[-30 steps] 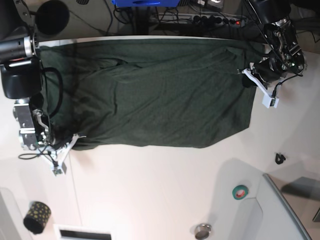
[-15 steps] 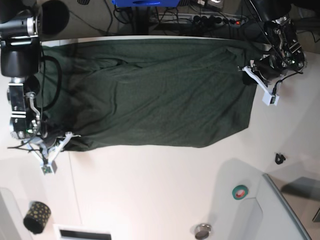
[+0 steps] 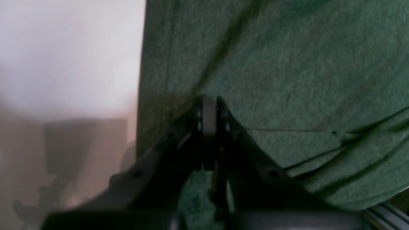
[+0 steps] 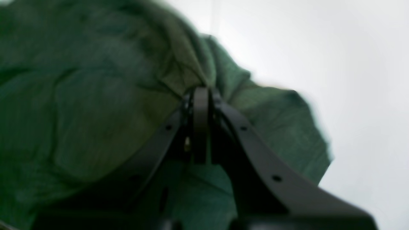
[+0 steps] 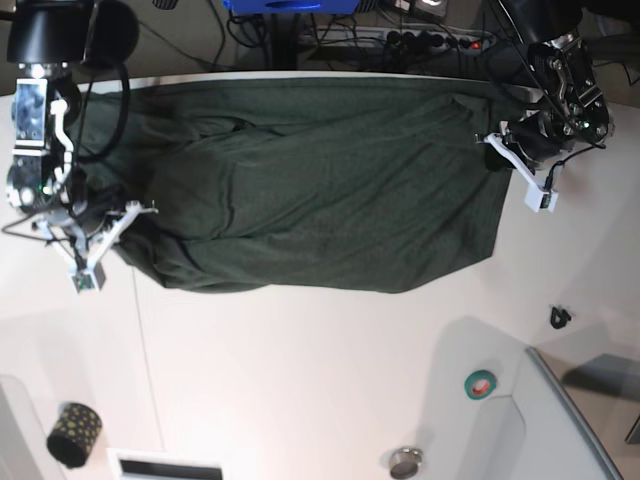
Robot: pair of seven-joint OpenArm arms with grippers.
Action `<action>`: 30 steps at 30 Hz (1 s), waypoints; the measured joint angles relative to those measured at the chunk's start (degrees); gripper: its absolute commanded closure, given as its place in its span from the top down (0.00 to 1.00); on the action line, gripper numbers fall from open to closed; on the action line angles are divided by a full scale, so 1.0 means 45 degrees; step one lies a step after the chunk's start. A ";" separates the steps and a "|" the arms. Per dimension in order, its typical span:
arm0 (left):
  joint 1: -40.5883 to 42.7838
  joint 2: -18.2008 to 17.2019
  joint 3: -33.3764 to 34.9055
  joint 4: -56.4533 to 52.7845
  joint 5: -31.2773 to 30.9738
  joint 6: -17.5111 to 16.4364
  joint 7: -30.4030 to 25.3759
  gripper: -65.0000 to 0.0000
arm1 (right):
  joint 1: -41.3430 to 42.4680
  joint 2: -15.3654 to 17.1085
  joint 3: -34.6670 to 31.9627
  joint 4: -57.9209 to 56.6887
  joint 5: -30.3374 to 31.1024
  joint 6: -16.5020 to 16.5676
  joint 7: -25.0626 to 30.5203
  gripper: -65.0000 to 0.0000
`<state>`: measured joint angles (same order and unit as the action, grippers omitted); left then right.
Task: Layout the t-shirt on the table in an organized manner, then fold the t-shirt properly
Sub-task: 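Grasp the shirt corners with both grippers and pull them apart, then pull the held shirt corner away from the left gripper with the right gripper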
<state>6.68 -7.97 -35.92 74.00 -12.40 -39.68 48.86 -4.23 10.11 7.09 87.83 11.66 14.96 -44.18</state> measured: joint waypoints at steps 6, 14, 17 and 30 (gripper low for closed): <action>0.0000 0.0000 0.0000 0.0019 0.0005 0.0000 0.0044 0.00 | -0.1336 -0.0364 -0.0019 0.0432 -0.0083 -0.0083 -0.0588 0.01; 0.0000 0.0000 0.0000 0.0019 0.0005 0.0000 0.0039 0.00 | -0.1370 -0.0170 -0.0019 0.0427 -0.0131 -0.0117 -0.2691 0.19; 0.0000 0.0000 0.0000 0.0015 0.0005 0.0000 0.0039 0.00 | -0.1379 -0.0121 0.0019 0.0617 -0.0180 -0.0136 -0.2807 0.37; 0.0073 0.0005 0.0000 0.0034 -0.0010 0.0000 -0.0005 0.00 | 0.2579 -0.0117 -0.1588 -0.1263 -0.0053 -0.0087 -0.1486 0.56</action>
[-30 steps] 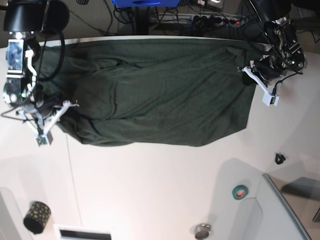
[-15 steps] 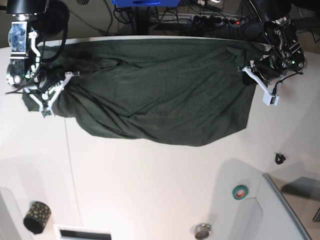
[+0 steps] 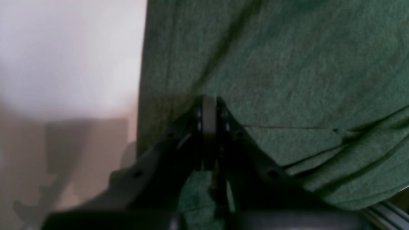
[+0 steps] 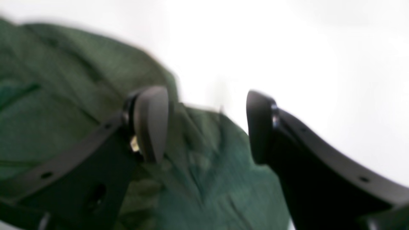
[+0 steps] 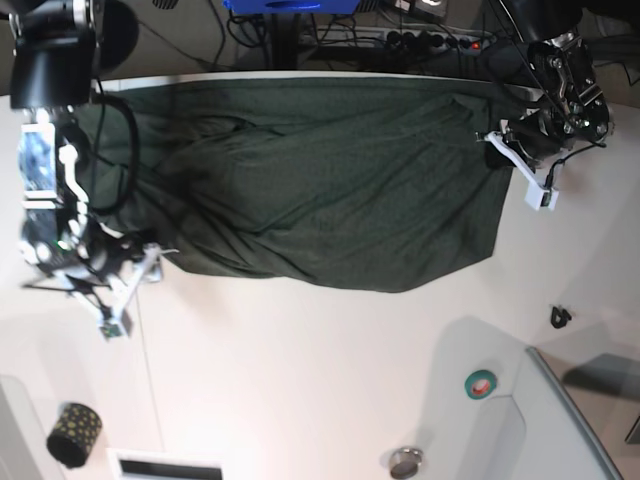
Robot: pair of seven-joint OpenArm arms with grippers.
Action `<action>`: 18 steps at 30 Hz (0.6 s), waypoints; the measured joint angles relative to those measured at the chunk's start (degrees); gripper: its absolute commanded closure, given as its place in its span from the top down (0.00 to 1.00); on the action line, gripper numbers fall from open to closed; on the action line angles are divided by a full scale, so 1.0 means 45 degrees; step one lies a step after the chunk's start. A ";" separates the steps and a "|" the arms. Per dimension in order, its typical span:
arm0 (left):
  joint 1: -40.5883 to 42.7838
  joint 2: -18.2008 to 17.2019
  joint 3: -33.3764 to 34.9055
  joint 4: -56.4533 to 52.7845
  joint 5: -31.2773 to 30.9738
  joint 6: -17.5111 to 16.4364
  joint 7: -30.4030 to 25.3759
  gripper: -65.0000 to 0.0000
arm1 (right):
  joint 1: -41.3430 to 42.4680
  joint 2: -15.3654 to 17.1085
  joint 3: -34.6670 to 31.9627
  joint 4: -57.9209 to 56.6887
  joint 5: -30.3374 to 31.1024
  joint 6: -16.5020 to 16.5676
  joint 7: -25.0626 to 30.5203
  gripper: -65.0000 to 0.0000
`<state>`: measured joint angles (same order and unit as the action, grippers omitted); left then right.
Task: Layout the t-shirt on the table in an organized manner, then fold the t-shirt properly
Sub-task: 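Pull the held shirt corner away from the left gripper with the right gripper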
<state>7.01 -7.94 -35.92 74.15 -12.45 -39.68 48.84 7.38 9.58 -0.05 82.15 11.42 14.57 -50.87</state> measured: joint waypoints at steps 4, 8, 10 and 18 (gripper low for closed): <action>0.0005 -0.0024 -0.0005 0.0010 0.0010 0.0005 0.0005 0.00 | 0.1112 -0.0374 -0.0539 -0.2472 -0.0019 0.0053 -0.0160 0.56; 0.0000 -0.0015 -0.0005 0.0005 0.0005 0.0000 0.0000 0.00 | 0.1787 -0.0559 -0.0544 -0.3424 0.0000 0.0466 0.0282 0.56; 0.0005 -0.0015 -0.0005 0.0005 0.0005 0.0000 0.0000 0.00 | 0.1943 -0.0563 -0.0549 -0.3818 0.0034 0.0510 0.0505 0.56; 0.0000 -0.0010 -0.0005 -0.0010 0.0005 0.0000 0.0000 0.00 | 0.2220 -0.0656 -0.0549 -0.5853 -0.0024 0.0534 0.1651 0.56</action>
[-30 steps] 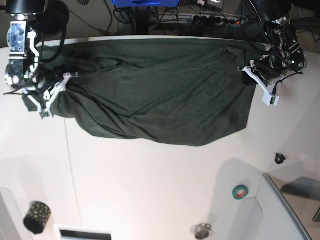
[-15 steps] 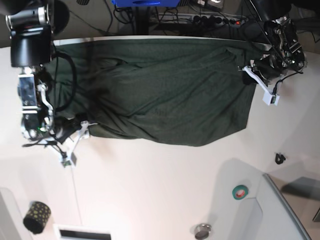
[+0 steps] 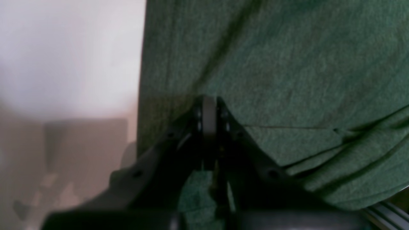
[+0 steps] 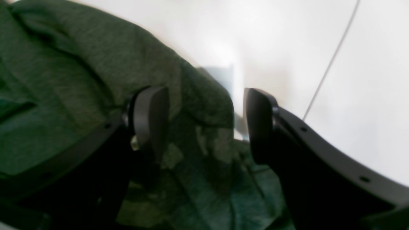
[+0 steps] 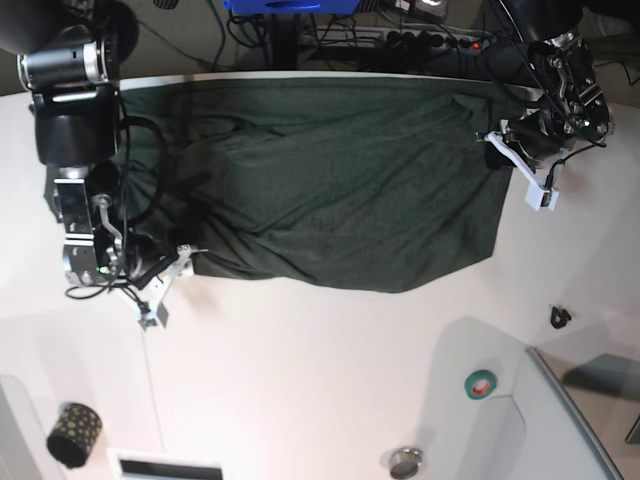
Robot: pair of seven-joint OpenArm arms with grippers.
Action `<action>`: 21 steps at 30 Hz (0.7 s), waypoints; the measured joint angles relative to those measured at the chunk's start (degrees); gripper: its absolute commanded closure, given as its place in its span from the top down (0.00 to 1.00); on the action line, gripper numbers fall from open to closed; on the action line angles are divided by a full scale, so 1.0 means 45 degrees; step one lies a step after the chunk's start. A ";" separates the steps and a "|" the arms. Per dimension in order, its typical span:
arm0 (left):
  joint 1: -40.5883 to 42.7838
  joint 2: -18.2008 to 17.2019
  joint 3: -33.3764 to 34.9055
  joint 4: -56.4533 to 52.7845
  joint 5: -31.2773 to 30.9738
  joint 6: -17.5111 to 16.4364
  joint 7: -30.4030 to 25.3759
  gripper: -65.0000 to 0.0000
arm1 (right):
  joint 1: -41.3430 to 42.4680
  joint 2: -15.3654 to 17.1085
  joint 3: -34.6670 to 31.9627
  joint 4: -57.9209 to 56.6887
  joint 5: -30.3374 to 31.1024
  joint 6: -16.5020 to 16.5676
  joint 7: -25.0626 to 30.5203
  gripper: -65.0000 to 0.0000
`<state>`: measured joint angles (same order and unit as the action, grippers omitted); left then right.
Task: Layout the t-shirt on the table in an organized manner, then fold the t-shirt properly
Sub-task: 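Pull the held shirt corner away from the left gripper with the right gripper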
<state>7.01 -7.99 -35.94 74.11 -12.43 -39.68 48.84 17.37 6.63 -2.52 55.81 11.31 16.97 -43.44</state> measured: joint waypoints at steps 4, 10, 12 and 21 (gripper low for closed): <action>0.0000 0.0000 0.0000 0.0000 -0.0005 0.0000 0.0000 0.00 | 0.0272 0.0053 0.0000 -0.0763 -0.0083 0.0000 0.0189 0.54; 0.0005 0.0000 0.0000 0.0000 0.0000 0.0000 0.0000 0.00 | 0.0345 0.0019 0.0000 -0.0821 -0.0034 0.0330 0.0335 0.00; 0.0005 0.0000 0.0000 0.0000 -0.0005 0.0000 0.0000 0.00 | 0.0369 0.0029 0.0000 -0.0806 -0.0044 0.0335 0.0335 0.03; 0.0005 -0.0005 -0.0005 0.0000 0.0000 0.0000 0.0000 0.00 | 0.0661 0.0359 -0.0024 0.0457 -0.0053 0.0330 0.0272 0.01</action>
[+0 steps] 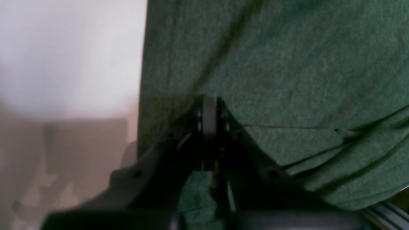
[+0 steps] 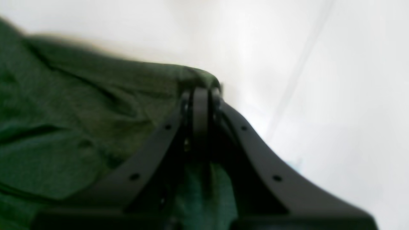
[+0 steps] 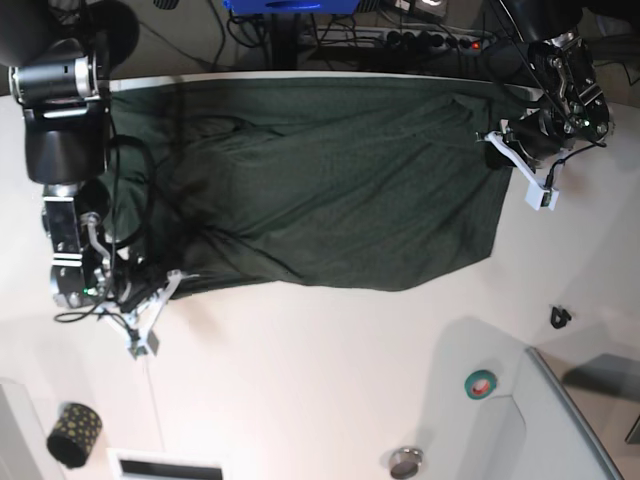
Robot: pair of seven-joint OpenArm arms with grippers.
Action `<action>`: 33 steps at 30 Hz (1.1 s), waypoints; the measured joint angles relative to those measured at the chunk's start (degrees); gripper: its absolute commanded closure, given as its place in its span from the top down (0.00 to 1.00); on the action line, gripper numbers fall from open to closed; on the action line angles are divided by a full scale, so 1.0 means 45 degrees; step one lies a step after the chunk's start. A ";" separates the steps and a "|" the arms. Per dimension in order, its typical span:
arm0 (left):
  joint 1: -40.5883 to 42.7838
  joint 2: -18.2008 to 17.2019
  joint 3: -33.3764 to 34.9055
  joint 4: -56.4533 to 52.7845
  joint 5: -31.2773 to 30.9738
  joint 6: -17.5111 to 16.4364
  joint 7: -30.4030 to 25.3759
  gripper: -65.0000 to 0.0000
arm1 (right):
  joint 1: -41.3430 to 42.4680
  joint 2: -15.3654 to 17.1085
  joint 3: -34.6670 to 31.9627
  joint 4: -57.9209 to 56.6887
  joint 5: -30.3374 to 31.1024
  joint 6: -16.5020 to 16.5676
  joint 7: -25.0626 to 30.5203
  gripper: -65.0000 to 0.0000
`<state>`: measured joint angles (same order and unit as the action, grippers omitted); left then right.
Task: Layout the t-shirt on the table in an organized manner, then fold the t-shirt properly
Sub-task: 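Pull the held shirt corner away from the left gripper with the right gripper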
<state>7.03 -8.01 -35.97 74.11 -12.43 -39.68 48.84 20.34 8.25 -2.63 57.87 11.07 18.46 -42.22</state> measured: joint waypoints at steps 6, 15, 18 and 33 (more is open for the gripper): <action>0.0000 -0.0092 0.0000 -0.0010 0.0000 0.0000 0.0029 0.00 | 0.0636 0.0214 0.0000 0.0044 0.0010 0.0010 0.1166 0.01; 0.0000 -0.0131 0.0000 -0.0010 0.0005 0.0000 0.0049 0.00 | 0.1059 0.0515 -0.0024 0.0044 -0.0034 0.0005 0.1588 0.01; 0.0005 -0.0160 0.0000 -0.0010 0.0005 0.0000 0.0049 0.00 | 0.1229 0.0515 -0.0024 0.0044 -0.0034 0.0005 0.2137 0.01; -0.0083 -0.0160 0.0000 0.0005 -0.0005 0.0000 0.0049 0.00 | 0.0976 0.0656 -0.0403 -0.0005 -0.0092 0.0000 0.1336 0.66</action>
<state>6.66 -8.73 -35.97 74.13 -12.45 -39.68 49.06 24.73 11.20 -4.45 57.84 10.66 18.46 -36.21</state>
